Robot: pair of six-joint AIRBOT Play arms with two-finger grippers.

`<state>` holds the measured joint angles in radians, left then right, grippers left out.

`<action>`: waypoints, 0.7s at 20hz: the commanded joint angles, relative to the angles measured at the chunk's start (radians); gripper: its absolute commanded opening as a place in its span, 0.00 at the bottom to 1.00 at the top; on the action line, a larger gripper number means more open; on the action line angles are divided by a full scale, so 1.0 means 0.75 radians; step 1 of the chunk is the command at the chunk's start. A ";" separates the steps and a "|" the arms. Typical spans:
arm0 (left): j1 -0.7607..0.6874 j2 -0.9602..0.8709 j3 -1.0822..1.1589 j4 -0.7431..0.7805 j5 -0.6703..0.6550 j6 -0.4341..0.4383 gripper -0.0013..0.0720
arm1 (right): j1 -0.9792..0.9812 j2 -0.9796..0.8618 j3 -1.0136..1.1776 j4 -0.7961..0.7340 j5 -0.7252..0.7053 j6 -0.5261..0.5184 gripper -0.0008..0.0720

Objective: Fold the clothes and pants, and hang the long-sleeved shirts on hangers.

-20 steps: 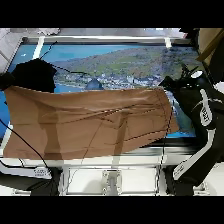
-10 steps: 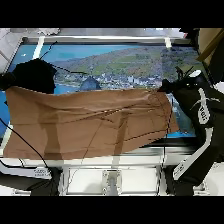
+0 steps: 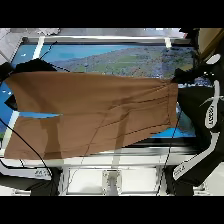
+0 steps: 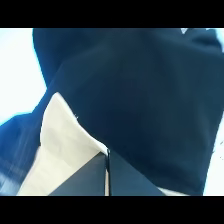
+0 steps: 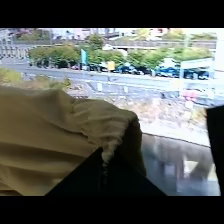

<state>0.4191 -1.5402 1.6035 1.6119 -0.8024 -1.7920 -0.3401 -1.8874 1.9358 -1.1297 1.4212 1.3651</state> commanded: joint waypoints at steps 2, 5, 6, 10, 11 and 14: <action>-0.041 -0.073 0.024 0.005 0.103 -0.001 0.04 | 0.008 0.036 -0.028 -0.080 -0.058 0.020 0.05; -0.052 -0.172 0.024 0.005 0.126 -0.003 0.04 | 0.048 -0.006 -0.065 -0.081 -0.252 0.077 0.06; -0.057 -0.196 0.024 0.005 0.155 -0.006 0.04 | 0.057 -0.027 -0.066 -0.081 -0.313 0.109 0.05; -0.060 -0.228 0.025 0.005 0.330 -0.083 0.04 | 0.071 -0.072 -0.066 -0.087 -0.510 0.259 0.05; -0.060 -0.228 0.025 0.005 0.357 -0.085 0.04 | 0.071 -0.075 -0.065 -0.087 -0.535 0.261 0.05; -0.064 -0.228 0.025 0.004 0.357 -0.085 0.04 | 0.072 -0.089 -0.065 -0.069 -0.540 0.266 0.09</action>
<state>0.3737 -1.7054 1.6215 1.6150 -0.5713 -1.8416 -0.2890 -1.9423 1.8874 -1.1889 1.0634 1.5372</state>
